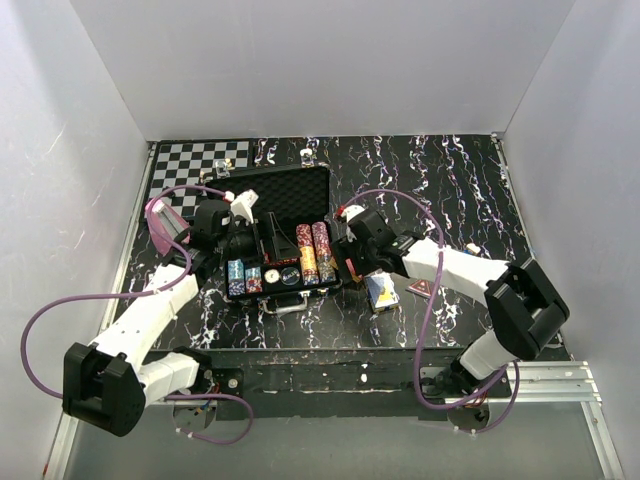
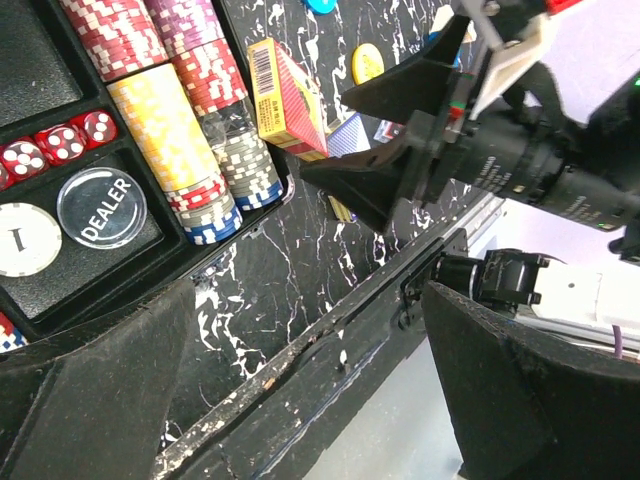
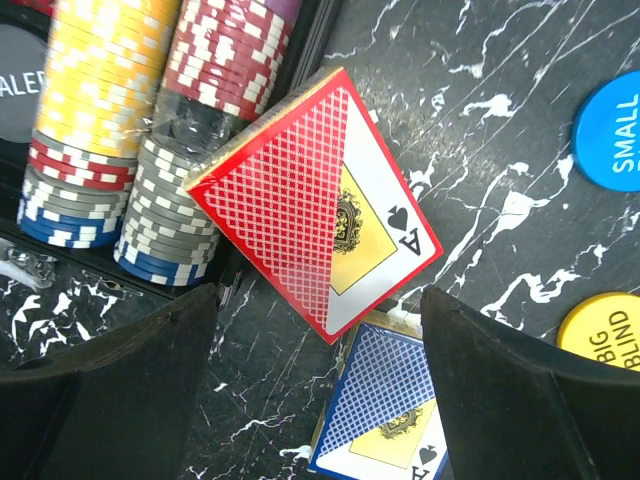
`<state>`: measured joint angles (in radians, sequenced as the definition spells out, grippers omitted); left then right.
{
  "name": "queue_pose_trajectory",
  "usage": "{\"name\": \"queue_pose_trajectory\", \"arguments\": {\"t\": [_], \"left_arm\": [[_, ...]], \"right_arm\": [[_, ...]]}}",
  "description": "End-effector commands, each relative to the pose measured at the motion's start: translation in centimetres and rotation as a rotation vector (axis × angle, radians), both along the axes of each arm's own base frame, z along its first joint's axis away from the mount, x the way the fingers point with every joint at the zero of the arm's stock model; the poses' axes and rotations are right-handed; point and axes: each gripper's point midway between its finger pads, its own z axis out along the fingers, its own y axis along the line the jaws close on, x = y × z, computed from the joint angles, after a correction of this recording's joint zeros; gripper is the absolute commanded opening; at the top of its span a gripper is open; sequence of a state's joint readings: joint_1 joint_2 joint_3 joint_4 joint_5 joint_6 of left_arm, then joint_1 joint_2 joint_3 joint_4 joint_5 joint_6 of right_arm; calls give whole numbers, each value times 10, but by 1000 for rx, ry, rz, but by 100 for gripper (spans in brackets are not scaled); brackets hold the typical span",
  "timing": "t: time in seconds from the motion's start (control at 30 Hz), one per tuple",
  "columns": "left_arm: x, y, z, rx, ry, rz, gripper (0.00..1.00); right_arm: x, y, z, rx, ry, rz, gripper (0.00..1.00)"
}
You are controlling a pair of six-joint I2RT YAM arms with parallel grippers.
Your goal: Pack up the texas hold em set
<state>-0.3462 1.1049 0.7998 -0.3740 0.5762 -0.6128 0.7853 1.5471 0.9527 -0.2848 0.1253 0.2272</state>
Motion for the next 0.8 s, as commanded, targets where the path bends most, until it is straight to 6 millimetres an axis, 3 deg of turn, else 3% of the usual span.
{"name": "queue_pose_trajectory", "arguments": {"t": [0.0, 0.23, 0.57, 0.77], "left_arm": [[5, 6, 21, 26, -87, 8, 98], [8, 10, 23, 71, -110, 7, 98], [12, 10, 29, 74, -129, 7, 98], [12, 12, 30, 87, -135, 6, 98]], "right_arm": [[11, 10, 28, 68, -83, 41, 90], [10, 2, 28, -7, -175, 93, 93], [1, 3, 0, -182, -198, 185, 93], [10, -1, -12, -277, -229, 200, 91]]}}
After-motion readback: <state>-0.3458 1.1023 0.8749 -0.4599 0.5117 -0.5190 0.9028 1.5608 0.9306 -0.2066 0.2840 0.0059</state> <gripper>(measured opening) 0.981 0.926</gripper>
